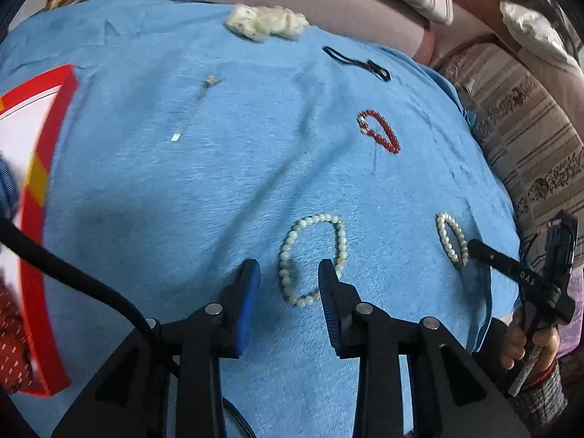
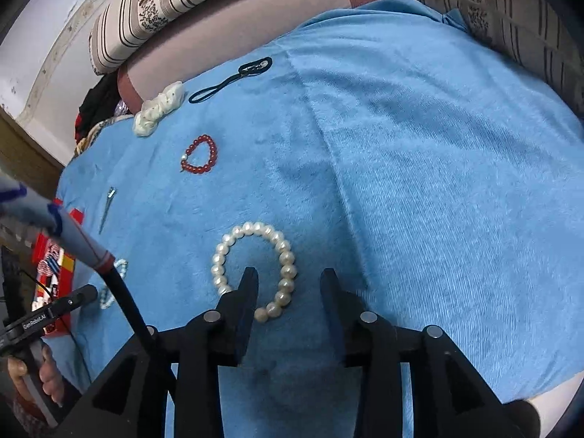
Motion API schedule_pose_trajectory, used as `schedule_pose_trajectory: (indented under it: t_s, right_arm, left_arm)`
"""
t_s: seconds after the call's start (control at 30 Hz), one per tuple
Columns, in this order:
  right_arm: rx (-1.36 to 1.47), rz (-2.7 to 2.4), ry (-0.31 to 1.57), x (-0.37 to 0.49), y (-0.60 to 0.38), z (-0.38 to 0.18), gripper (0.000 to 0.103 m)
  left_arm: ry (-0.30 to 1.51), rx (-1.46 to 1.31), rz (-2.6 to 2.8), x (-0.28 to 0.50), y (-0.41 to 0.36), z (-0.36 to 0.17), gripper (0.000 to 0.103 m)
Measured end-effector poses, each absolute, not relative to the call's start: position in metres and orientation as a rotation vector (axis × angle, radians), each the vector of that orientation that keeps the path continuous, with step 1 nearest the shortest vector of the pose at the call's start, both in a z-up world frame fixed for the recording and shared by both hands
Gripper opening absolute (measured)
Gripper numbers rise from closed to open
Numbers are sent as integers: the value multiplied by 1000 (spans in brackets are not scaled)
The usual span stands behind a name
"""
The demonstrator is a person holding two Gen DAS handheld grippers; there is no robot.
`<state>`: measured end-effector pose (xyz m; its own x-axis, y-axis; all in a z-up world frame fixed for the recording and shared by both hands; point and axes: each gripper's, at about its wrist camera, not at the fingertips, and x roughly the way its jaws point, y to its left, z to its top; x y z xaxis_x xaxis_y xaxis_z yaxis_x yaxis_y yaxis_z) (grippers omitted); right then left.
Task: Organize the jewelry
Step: 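Grasp the pale green bead bracelet with the left tool while the right tool grasps the pearl bracelet, then carry both bracelets into the white tray and open both tools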
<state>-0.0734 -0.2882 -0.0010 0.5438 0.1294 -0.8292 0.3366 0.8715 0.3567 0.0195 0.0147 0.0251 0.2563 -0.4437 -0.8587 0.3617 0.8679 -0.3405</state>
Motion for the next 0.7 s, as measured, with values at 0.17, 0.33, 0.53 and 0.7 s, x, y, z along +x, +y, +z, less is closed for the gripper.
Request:
schedule_pose_trajectory:
  t_s: [0.17, 0.33, 0.53, 0.7]
  right_arm:
    - [410, -128, 1004, -63, -278, -4, 39]
    - [209, -154, 1009, -56, -251, -6, 32]
    - [193, -117, 979, -58, -243, 16, 10]
    - [175, -50, 900, -58, -221, 58, 10]
  left_arm:
    - [1170, -3, -569, 19, -7, 19, 31]
    - [1161, 63, -532, 8, -17, 16, 5]
    - [1115, 15, -488, -2, 4, 43, 5]
    - [1025, -51, -444, -13, 50, 88, 5]
